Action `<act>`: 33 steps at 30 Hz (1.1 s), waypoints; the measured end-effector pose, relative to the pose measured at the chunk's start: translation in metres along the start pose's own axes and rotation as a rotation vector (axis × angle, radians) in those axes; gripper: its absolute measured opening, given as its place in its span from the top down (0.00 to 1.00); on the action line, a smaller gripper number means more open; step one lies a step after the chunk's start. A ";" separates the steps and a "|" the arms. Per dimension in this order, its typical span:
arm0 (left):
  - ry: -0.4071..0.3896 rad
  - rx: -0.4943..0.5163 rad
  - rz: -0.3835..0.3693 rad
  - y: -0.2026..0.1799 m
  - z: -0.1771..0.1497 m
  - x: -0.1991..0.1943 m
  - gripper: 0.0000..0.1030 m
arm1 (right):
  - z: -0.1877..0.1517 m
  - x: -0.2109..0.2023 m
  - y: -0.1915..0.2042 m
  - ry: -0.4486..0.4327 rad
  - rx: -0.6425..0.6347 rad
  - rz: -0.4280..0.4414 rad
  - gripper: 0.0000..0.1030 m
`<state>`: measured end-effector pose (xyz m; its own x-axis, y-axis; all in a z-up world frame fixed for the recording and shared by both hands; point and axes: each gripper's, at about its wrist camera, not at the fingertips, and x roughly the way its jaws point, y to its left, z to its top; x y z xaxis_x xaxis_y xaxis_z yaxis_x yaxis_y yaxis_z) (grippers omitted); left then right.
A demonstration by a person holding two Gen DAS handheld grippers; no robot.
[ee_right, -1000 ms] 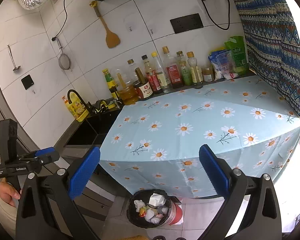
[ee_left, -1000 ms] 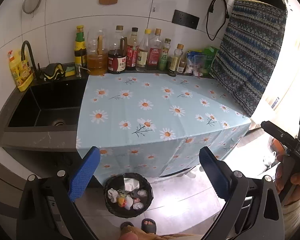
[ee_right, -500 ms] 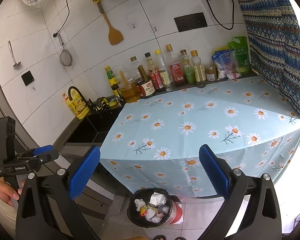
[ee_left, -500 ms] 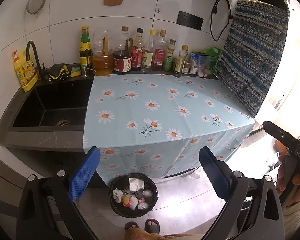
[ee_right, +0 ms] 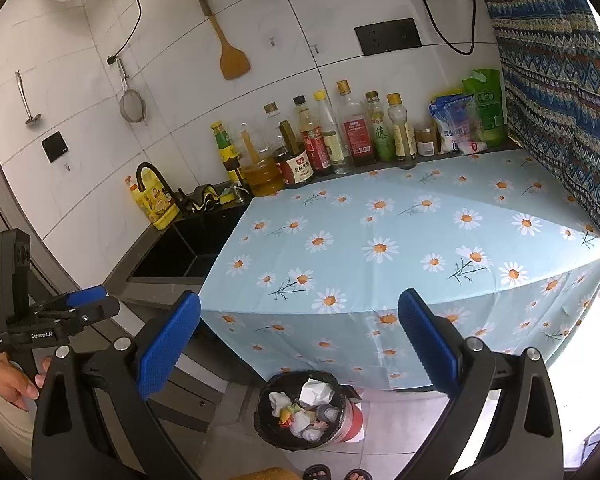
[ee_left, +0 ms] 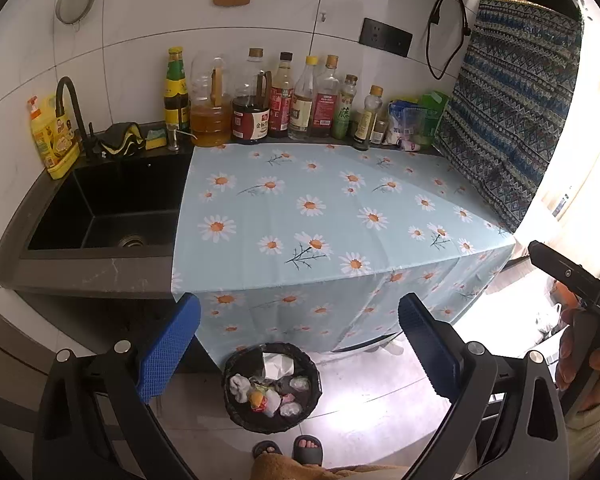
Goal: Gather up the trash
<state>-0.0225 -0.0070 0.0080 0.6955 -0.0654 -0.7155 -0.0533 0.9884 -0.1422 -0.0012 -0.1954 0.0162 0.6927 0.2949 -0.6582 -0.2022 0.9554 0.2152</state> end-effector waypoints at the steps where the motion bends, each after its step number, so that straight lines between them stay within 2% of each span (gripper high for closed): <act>1: 0.000 0.001 -0.003 -0.001 0.000 0.000 0.07 | 0.000 0.001 -0.001 0.003 0.001 0.001 0.05; 18: 0.011 0.016 0.004 -0.006 0.001 0.004 0.07 | -0.003 0.004 -0.006 0.012 0.015 -0.003 0.05; 33: 0.005 -0.003 0.009 0.005 -0.001 -0.001 0.07 | -0.004 0.010 0.009 0.023 -0.001 0.005 0.05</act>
<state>-0.0247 -0.0020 0.0072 0.6913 -0.0576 -0.7202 -0.0616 0.9885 -0.1381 0.0009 -0.1841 0.0083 0.6755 0.3003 -0.6735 -0.2065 0.9538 0.2182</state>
